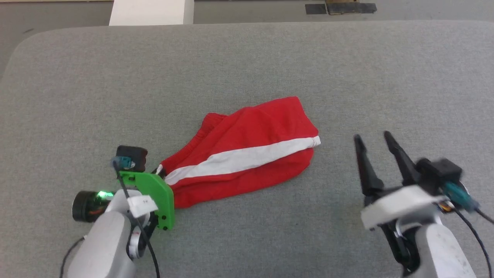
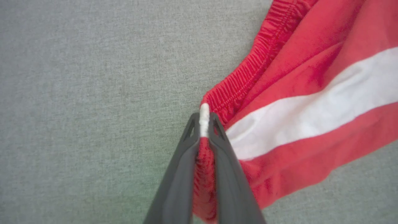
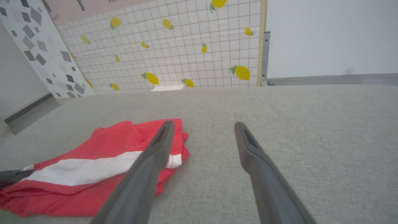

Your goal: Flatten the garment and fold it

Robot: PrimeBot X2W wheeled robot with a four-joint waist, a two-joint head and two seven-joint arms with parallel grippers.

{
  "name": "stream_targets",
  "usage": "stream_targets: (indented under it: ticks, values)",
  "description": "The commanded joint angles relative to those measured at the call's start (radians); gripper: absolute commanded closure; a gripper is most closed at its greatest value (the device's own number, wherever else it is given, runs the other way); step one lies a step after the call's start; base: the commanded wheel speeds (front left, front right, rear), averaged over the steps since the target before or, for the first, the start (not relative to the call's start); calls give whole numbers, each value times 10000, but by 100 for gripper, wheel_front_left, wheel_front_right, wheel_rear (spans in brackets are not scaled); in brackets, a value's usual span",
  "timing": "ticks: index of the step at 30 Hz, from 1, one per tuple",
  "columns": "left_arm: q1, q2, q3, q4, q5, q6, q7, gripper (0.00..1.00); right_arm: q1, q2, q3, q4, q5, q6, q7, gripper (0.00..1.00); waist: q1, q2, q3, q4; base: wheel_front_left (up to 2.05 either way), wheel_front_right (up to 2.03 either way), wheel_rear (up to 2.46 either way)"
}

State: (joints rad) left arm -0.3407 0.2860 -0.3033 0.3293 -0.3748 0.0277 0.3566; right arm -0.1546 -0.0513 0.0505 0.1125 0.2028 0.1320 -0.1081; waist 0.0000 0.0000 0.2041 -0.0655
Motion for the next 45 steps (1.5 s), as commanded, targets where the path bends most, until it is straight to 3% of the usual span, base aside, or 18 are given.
stream_targets:
  ticks: [1, 6, 11, 12, 19, 21, 23, 24, 36, 42, 45]
  values:
    - [232, -154, 124, -123, -217, 136, -253, 100, -377, 11, 170, 170, 42, -13, 385, 0, 0, 0, -15, 63, 0, 0, 0]
    - [691, -633, 352, -474, -541, 390, -1068, 100, -1624, 11, 665, 1243, 552, -13, 2340, 0, 0, 0, 110, 304, 0, 0, 0]
    - [660, -887, 241, -464, -621, 376, -1285, 100, -2701, 11, 538, 2649, 1267, -13, 4199, 0, 0, 0, 316, 619, 0, 0, 0]
    - [539, -939, 153, -405, -617, 327, -1338, 100, -3265, 11, 574, 3410, 1594, -13, 5084, 0, 0, 0, 413, 786, 0, 0, 0]
    - [468, -922, 75, -294, -630, 289, -1421, 100, -3799, 11, 1087, 4140, 2023, -13, 5835, 0, 0, 0, 431, 883, 0, 0, 0]
    - [473, -919, 53, -276, -635, 290, -1440, 100, -3849, 11, 1261, 4158, 2106, -13, 5859, 47, 0, 0, 415, 885, 0, 0, 0]
    - [475, -903, 43, -270, -643, 292, -1459, 100, -3890, 11, 1375, 4104, 2110, -13, 5733, 76, 0, 0, 398, 876, 0, 0, 0]
    - [481, -896, 40, -266, -649, 294, -1466, 100, -3901, 11, 1417, 4080, 2095, -13, 5668, 100, 0, 0, 388, 869, 0, 0, 0]
    - [578, -818, 51, -391, -690, 293, -1922, 100, -3721, 11, 1176, 3379, 876, -13, 4501, 100, 0, 0, -44, 774, 0, 0, 0]
    - [618, -866, 218, -1009, -879, 141, -2633, 100, -3009, 11, 562, 1930, -82, -13, 4201, 100, 0, 0, -357, 621, 0, 0, 0]
    - [769, -919, 109, -1213, -928, 76, -2662, 100, -2295, 11, 69, 1062, -791, -13, 4545, 100, 0, 0, -507, 527, 0, 0, 0]
